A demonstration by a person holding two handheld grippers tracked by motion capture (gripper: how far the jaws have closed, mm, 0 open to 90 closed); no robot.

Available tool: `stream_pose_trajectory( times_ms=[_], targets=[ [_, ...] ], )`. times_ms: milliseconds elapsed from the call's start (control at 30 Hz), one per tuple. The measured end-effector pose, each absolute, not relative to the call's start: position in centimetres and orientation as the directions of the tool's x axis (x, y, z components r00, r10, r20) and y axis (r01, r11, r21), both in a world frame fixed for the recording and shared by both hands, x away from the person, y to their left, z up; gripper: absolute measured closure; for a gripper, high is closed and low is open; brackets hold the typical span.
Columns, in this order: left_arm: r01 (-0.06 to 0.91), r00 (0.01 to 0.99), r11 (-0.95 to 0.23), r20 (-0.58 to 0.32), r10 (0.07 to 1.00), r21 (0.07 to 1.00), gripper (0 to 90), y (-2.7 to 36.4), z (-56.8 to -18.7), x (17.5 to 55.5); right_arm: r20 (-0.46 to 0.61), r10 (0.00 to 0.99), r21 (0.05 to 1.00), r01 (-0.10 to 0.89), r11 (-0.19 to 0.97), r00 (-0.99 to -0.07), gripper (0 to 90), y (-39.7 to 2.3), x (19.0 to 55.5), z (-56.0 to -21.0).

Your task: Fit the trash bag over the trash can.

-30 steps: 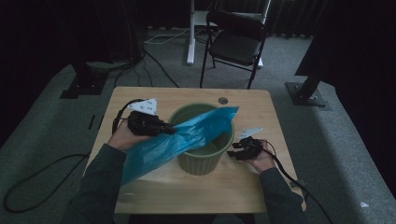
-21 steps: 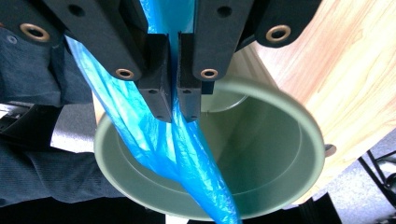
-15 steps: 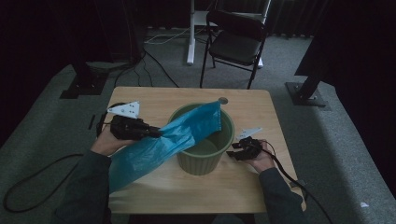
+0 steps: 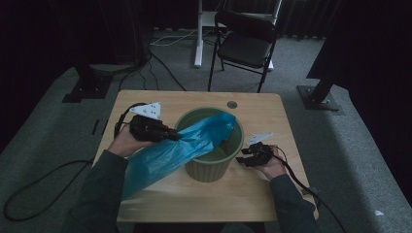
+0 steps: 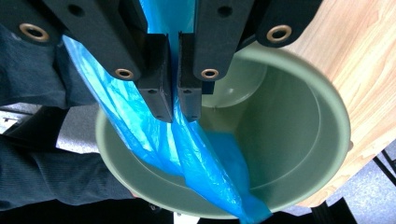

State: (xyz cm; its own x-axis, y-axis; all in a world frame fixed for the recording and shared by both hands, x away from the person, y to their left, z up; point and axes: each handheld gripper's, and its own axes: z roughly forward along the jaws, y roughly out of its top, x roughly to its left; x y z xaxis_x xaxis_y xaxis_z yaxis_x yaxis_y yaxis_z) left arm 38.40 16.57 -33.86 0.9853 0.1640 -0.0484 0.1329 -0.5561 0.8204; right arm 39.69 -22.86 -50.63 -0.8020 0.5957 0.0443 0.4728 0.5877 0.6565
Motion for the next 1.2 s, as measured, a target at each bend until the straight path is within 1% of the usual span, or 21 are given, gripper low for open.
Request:
stream_pose_trajectory(
  times_ms=[367,900,1033,1200],
  targets=[
    [0.139,0.984,-0.566,-0.051,0.17,0.813,85.0,14.5,-34.1,39.3,0.046,0.597,0.657,0.474,0.586,-0.801,50.8,-22.9,39.7,-50.6],
    [0.165,0.978,-0.557,-0.063,0.198,0.814,85.0,17.4,-35.0,38.3,0.046,0.596,0.657,0.474,0.586,-0.802,50.9,-22.9,39.7,-50.6],
    [0.163,0.979,-0.55,-0.064,0.194,0.819,85.0,17.1,-34.9,38.5,0.044,0.596,0.657,0.473,0.588,-0.802,50.9,-22.9,39.7,-50.6],
    [0.157,0.981,-0.562,-0.062,0.184,0.812,85.0,15.8,-34.8,38.7,0.046,0.597,0.658,0.474,0.585,-0.801,50.8,-22.9,39.7,-50.6]
  ],
)
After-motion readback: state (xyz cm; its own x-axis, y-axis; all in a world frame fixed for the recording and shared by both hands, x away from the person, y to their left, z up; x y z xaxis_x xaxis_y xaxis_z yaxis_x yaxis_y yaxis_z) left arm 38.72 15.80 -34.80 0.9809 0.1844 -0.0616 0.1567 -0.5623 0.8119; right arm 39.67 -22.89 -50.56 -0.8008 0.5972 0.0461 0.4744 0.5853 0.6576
